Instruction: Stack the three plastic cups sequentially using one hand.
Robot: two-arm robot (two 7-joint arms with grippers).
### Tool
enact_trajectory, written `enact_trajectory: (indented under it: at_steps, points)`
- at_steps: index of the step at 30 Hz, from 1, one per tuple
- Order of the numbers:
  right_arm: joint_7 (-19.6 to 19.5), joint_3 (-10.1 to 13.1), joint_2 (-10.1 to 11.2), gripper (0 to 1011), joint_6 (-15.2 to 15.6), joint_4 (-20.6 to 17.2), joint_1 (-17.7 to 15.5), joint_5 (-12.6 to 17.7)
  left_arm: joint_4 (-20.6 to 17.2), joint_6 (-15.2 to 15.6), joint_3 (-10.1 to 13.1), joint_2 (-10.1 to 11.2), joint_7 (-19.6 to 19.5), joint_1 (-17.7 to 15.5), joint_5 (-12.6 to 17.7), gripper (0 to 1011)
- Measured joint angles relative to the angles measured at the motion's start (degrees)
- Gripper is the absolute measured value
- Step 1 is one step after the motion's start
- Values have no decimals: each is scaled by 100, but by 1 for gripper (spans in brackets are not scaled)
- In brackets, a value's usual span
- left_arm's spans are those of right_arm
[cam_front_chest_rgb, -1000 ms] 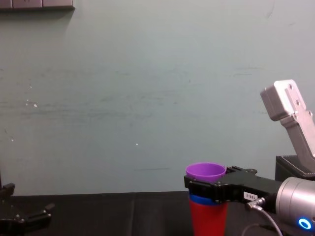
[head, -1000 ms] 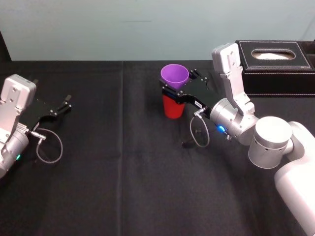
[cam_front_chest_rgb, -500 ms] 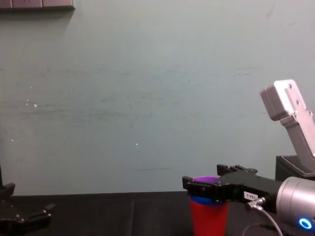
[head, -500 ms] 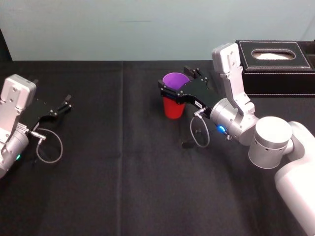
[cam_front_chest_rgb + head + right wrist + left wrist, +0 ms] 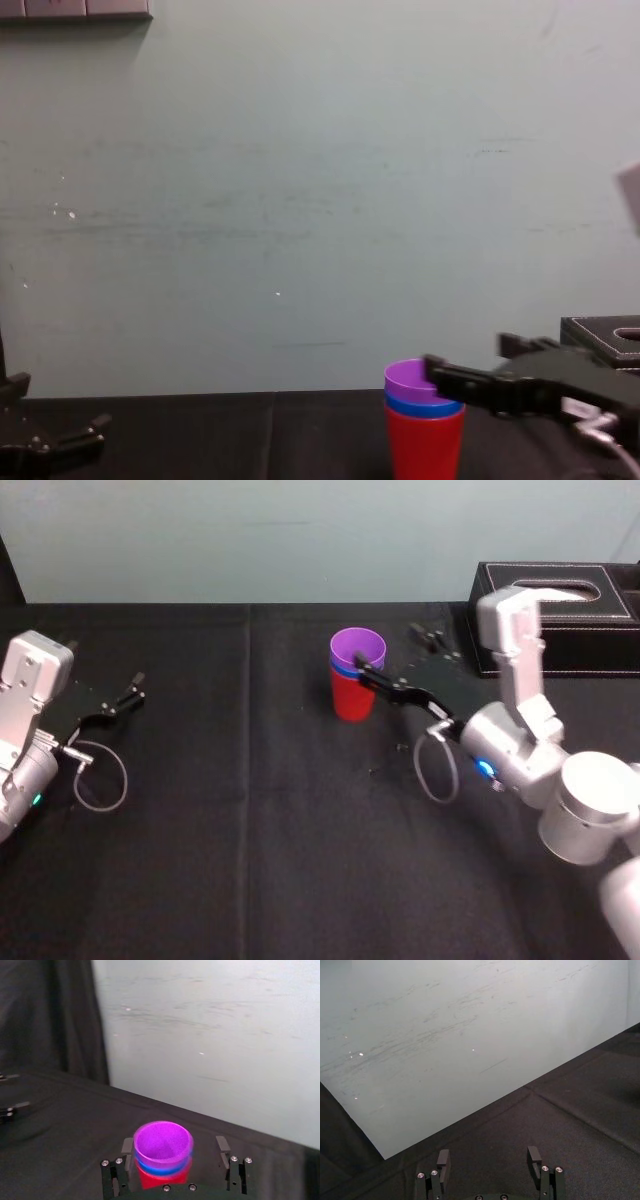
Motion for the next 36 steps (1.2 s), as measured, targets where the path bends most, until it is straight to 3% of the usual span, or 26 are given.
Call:
enact_trajectory:
  at_steps: [6, 12, 21, 27, 36]
  points:
    - [-284, 304, 39, 1004, 64, -297, -409, 86, 0, 0, 0, 0, 0, 0, 0, 1005]
    - [-684, 507, -33, 1004, -39, -309, -686, -161, 0, 0, 0, 0, 0, 0, 0, 1005]
    - [-1069, 616, -224, 1004, -453, 42, -734, -601, 0, 0, 0, 0, 0, -1, 0, 1004]
    - [-1176, 711, -359, 1004, -1210, 439, -725, -767, 0, 0, 0, 0, 0, 0, 0, 1005]
    - [-1172, 703, -353, 1004, -1150, 398, -728, -769, 0, 0, 0, 0, 0, -1, 0, 1005]
